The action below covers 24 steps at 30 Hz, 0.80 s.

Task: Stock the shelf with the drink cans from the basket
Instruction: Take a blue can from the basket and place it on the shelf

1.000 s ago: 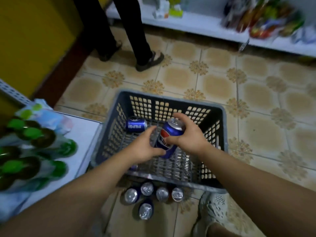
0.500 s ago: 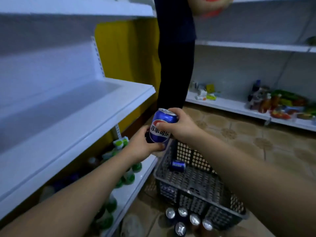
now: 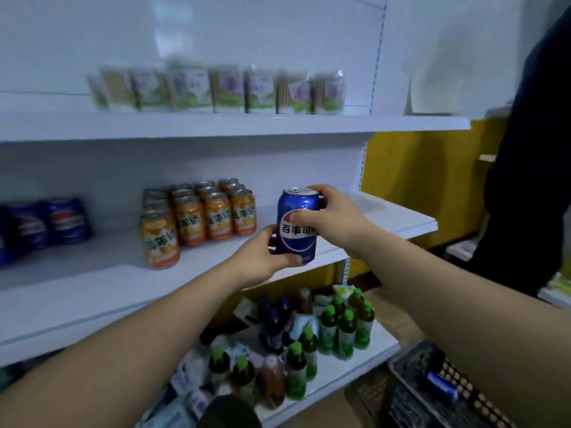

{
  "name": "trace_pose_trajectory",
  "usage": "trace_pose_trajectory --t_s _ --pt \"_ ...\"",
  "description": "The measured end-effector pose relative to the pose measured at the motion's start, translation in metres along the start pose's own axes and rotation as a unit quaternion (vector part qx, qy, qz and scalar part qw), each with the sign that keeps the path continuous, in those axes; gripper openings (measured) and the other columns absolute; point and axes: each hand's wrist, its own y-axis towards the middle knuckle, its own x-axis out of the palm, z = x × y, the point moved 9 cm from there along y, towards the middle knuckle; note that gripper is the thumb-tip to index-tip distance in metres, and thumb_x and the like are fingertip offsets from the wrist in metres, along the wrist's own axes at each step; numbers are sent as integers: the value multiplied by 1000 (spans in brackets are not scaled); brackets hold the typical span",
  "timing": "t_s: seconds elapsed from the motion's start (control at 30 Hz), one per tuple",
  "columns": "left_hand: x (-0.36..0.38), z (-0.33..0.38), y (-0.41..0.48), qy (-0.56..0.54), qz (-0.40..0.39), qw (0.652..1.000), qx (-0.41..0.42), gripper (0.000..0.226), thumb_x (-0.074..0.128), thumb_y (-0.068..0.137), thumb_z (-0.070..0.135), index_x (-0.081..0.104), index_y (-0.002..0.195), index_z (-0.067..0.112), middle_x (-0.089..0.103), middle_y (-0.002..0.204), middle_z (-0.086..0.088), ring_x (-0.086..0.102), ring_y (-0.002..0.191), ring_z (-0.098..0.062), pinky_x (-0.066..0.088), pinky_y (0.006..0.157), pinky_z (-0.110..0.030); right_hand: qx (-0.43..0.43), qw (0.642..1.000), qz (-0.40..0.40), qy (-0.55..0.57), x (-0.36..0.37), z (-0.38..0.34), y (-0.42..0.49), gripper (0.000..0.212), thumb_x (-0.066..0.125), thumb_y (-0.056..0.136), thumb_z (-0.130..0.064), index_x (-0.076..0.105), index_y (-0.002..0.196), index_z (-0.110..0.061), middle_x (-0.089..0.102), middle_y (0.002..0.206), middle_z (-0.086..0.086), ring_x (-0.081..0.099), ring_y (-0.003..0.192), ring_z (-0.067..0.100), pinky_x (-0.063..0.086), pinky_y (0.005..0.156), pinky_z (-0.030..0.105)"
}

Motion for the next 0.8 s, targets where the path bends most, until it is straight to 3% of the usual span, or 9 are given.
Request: trace_pose_trajectory --t_s 0.17,0.27,0.33,0.43,0.5,0.8 --pt "-69 -34 -43 21 61 997 -38 65 78 76 18 42 131 21 60 120 3 58 110 -12 47 97 -31 -24 995 -97 24 87 -31 2 59 78 77 -14 46 126 -20 60 101 -8 61 87 5 51 63 15" --pt "-109 -63 -69 40 91 992 -76 72 78 76 19 40 137 20 61 122 3 58 112 -12 45 103 -38 -34 989 -143 21 142 -40 5 71 80 75 -18 44 135 -20 59 115 -3 61 102 15 54 78 26" --pt "-140 -83 -89 83 126 982 -112 72 77 77 25 38 138 22 57 128 3 54 118 -14 43 104 -37 -43 983 -174 23 179 -47 5 72 80 75 -19 42 137 -20 56 114 -5 58 105 16 52 81 28" --pt "-188 -113 -126 175 166 956 -166 79 74 79 36 33 144 22 45 143 0 43 131 -15 36 100 -25 -44 973 -224 33 235 -55 6 71 79 77 -18 41 137 -20 54 114 -6 54 105 15 48 83 29" --pt "-222 -133 -154 230 185 934 -202 80 71 81 42 31 147 22 37 150 1 38 135 -15 32 102 -24 -44 966 -253 36 272 -60 7 70 79 78 -18 41 136 -20 53 116 -5 53 108 16 47 86 33" --pt "-338 -212 -223 400 203 819 -359 67 37 91 63 33 147 24 25 157 3 21 144 -16 15 117 -43 -59 944 -319 60 405 -70 19 61 75 81 -13 43 133 -21 48 110 -10 48 104 9 41 86 28"
